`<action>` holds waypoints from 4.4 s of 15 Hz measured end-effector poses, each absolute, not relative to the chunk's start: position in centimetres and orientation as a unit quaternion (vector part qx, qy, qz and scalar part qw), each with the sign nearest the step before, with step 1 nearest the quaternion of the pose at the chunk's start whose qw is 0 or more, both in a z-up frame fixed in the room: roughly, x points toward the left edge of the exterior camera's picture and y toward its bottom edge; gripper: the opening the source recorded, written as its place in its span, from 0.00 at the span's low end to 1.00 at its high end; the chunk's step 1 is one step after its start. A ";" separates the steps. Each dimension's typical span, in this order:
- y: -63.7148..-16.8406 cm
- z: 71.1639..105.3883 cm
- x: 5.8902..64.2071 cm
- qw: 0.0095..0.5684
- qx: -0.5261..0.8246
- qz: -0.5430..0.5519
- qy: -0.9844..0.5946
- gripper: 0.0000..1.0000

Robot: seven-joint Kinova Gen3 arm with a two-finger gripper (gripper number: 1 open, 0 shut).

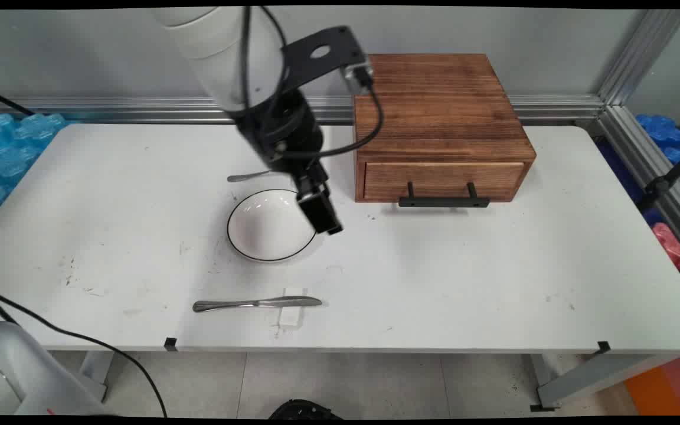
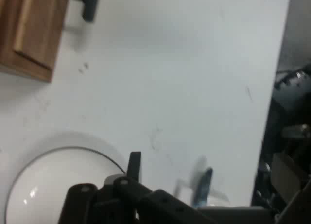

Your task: Open the drawer

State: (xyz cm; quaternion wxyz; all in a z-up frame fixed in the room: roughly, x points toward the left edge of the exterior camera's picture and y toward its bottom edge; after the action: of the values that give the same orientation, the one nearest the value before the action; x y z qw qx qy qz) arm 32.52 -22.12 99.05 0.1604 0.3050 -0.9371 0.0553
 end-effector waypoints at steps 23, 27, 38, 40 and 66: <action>-33.3 90.7 24.1 0.201 0.311 0.126 -0.920 1.00; -34.9 88.3 22.4 0.201 0.301 0.129 -0.923 1.00; -39.1 82.3 18.4 0.193 0.261 0.118 -0.938 1.00; -39.6 81.5 18.0 0.189 0.253 0.114 -0.942 1.00; -39.4 78.1 14.2 0.171 0.233 0.083 -0.954 1.00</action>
State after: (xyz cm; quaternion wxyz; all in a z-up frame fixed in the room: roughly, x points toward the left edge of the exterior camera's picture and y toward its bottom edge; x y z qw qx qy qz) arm 14.17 -39.38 78.13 0.1714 0.2335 -0.9536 0.0827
